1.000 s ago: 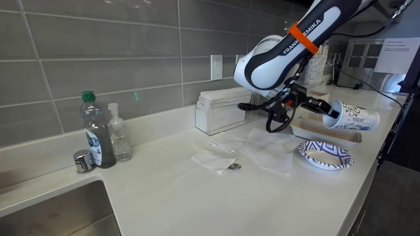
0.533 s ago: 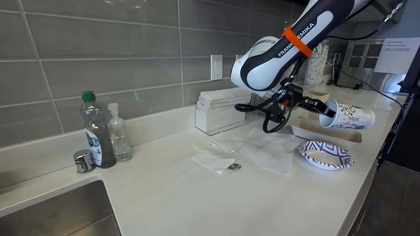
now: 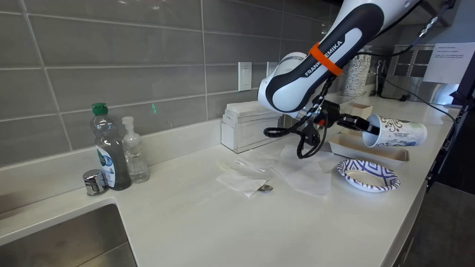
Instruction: Empty the content of the cup into the bowl
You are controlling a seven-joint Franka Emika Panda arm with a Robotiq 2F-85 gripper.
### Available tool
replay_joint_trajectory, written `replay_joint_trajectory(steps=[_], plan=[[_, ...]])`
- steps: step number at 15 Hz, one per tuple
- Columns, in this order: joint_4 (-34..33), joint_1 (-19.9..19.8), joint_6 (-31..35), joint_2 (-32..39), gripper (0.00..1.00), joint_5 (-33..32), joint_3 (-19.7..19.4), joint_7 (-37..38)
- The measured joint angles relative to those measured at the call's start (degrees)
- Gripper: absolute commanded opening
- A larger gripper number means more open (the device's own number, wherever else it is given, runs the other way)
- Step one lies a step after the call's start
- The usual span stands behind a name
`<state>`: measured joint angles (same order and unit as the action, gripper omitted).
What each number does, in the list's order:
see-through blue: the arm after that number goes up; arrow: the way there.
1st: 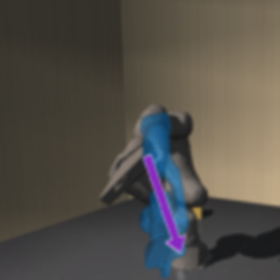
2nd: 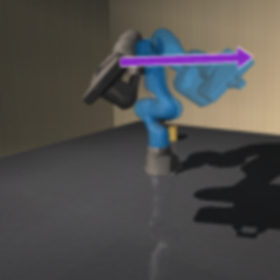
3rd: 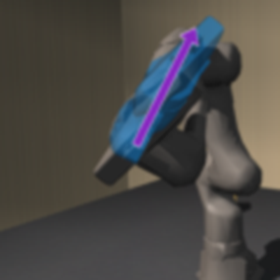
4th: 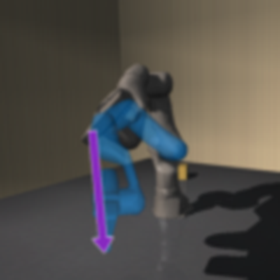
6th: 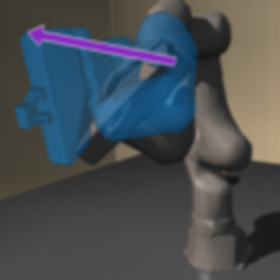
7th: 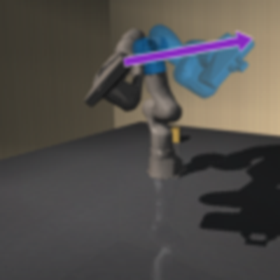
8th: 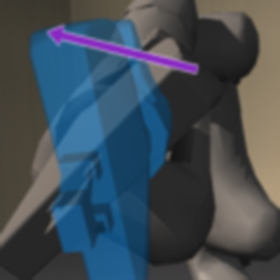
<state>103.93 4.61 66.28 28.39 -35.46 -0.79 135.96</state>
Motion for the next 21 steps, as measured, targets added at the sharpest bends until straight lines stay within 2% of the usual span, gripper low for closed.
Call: replay_joint_trajectory(steps=[8, 21], plan=[[-5.85, 0.74, -4.02, 7.63, 0.02, 0.0, -1.47, 0.35], [-11.75, 2.21, -12.28, 13.68, 0.02, 0.0, -2.74, 2.1]])
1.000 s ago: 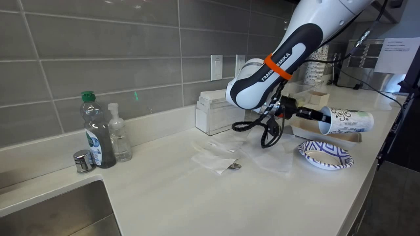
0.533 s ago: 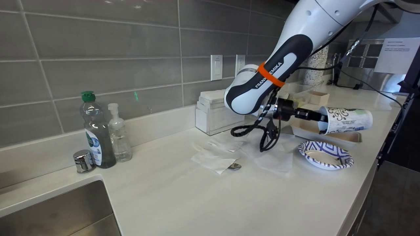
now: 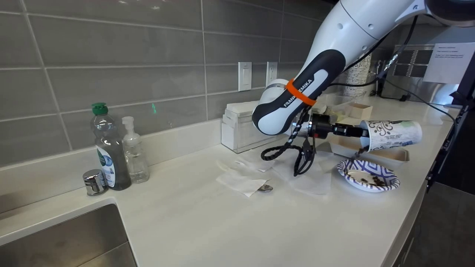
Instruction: Empty the content of the cup into the bowl
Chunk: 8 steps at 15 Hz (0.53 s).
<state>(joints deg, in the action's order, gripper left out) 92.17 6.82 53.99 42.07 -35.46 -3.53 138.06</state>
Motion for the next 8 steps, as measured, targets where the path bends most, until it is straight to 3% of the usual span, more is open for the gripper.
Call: replay_joint_trajectory(steps=[8], plan=[[-1.23, 0.14, -3.13, 1.77, 0.02, 0.0, -0.3, 1.42]])
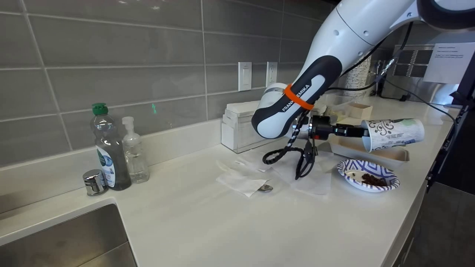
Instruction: Empty the content of the cup into the bowl
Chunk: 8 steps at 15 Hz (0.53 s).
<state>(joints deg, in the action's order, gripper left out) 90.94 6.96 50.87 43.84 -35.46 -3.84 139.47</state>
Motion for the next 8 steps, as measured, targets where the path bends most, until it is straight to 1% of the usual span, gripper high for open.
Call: replay_joint_trajectory(steps=[5, 8], plan=[[-0.7, 0.28, -2.38, 1.15, 0.02, 0.0, -0.32, 1.33], [-0.74, 1.67, -2.5, 1.58, 0.02, 0.0, -2.31, 1.44]])
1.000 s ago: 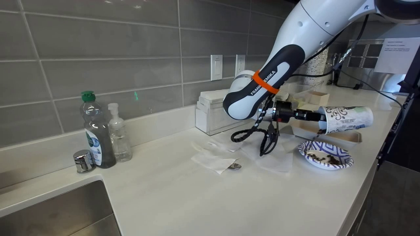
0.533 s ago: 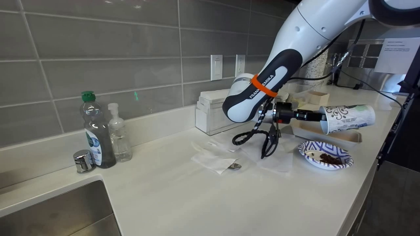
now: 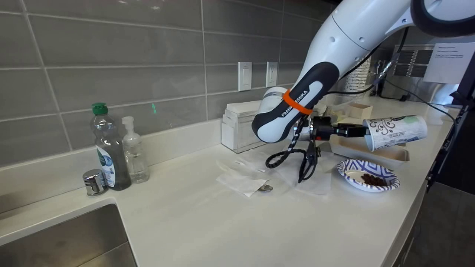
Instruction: Empty the content of the cup into the bowl
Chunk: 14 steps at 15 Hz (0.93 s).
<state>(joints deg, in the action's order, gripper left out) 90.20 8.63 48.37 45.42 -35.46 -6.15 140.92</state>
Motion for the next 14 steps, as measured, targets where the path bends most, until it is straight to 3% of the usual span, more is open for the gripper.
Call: replay_joint_trajectory(steps=[7, 14], plan=[[0.47, 3.8, 1.04, -3.53, 0.02, -0.13, -0.21, 6.65], [9.17, 5.92, 9.05, -11.94, 0.02, -6.47, 6.22, 14.44]])
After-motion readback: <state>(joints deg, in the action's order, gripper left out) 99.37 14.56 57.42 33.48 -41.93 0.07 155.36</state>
